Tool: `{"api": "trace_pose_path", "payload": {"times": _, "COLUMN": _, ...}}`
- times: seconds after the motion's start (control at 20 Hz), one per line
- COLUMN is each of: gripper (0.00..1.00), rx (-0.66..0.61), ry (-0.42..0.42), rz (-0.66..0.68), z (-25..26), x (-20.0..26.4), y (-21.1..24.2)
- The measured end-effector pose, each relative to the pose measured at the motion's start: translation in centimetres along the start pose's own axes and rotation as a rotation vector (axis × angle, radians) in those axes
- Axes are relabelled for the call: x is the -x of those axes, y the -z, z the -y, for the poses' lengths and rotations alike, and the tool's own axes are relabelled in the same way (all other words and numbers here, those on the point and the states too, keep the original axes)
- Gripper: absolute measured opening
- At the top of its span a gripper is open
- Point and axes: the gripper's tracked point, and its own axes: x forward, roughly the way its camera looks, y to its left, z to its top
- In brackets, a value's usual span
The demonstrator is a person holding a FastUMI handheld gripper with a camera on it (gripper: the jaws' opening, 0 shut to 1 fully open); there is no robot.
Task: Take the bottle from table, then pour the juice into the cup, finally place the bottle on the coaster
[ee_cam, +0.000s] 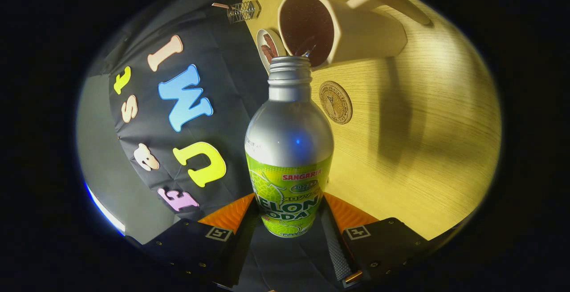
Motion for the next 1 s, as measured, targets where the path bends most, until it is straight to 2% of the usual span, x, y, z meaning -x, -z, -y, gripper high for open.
{"api": "trace_pose_path", "payload": {"times": 1.0, "gripper": 0.77, "rx": -0.146, "ry": -0.034, "rz": 0.023, "z": -2.0, "x": 0.4, "y": 0.1}}
